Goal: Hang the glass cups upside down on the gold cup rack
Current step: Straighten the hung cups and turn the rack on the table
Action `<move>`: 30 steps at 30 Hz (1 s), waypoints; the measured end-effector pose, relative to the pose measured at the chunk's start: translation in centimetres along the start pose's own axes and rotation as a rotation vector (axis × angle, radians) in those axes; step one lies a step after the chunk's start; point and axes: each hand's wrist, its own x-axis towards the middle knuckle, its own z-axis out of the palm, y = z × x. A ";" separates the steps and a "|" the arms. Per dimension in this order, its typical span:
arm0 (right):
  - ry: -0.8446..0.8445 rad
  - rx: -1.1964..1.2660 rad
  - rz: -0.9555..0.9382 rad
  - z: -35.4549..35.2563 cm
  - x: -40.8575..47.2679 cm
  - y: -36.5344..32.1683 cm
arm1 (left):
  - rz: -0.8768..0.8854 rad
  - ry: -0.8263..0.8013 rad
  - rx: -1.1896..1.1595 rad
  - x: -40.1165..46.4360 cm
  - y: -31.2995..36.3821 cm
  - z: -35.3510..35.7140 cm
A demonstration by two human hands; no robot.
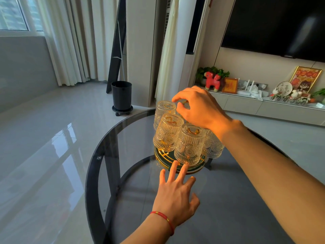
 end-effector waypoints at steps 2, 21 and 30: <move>0.082 -0.025 0.039 0.2 -2.4 -0.9 | -0.001 -0.003 0.008 -0.1 0.1 -0.1; -0.104 -0.039 0.391 3.4 -3.2 -3.7 | 0.002 -0.022 0.015 -0.2 0.1 -0.3; -0.088 -0.119 0.296 4.0 -3.1 -4.1 | 0.002 -0.026 0.010 -0.2 0.2 -0.3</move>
